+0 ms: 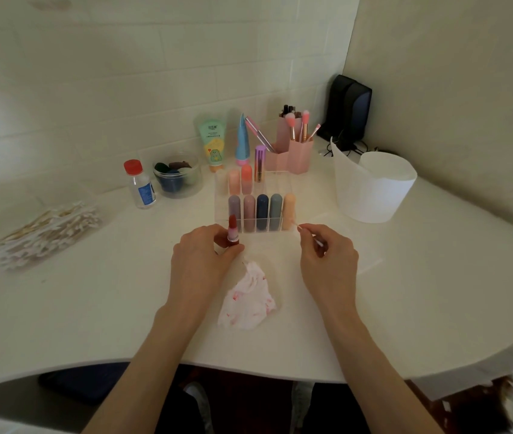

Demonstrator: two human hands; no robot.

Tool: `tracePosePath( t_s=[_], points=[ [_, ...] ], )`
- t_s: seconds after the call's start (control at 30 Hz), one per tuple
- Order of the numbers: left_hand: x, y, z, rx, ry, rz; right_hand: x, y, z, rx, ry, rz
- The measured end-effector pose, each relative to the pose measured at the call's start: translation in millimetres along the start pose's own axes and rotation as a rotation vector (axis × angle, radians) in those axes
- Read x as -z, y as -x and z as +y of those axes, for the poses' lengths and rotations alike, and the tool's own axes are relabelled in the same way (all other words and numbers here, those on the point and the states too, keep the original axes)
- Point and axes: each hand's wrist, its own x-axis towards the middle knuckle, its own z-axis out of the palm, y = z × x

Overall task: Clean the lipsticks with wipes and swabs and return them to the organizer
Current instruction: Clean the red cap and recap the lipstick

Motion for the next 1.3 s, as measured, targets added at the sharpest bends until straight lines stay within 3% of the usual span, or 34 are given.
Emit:
tracePosePath(
  t_s=[0.27, 0.47, 0.67, 0.77, 0.9, 1.0, 1.1, 1.2, 1.3],
  points=[
    [-6.5, -1.3, -5.3, -0.001, -0.072, -0.032, 0.0, 0.5, -0.5, -0.002, -0.011, -0.007],
    [6.1, 9.4, -2.3, -0.005, 0.001, -0.014, 0.9, 0.2, -0.9, -0.006, -0.013, 0.003],
    [42.9, 29.9, -19.7, -0.087, -0.079, 0.291, -0.1, 0.9, -0.3, 0.012, -0.058, -0.005],
    [46.5, 26.5, -38.4, 0.009, -0.070, 0.199, -0.6, 2.3, -0.5, 0.089, -0.093, -0.009],
    [41.9, 20.7, -50.8, -0.003, -0.079, 0.131, -1.9, 4.1, -1.4, 0.207, -0.159, -0.098],
    [44.9, 18.9, -45.2, 0.074, 0.305, 0.116, -3.4, 8.0, -6.4, 0.269, -0.232, -0.201],
    [53.3, 23.3, -33.7, 0.182, 0.766, -0.064, -7.5, 13.1, -9.6, 0.357, -0.251, -0.276],
    [55.2, 28.8, -32.9, 0.190, 0.857, -0.172, -12.6, 18.2, -10.0, 0.520, -0.195, -0.289],
    [53.0, 30.9, -31.6, 0.165, 0.860, -0.174, -15.4, 22.2, -10.9, 0.665, -0.110, -0.240]
  ],
)
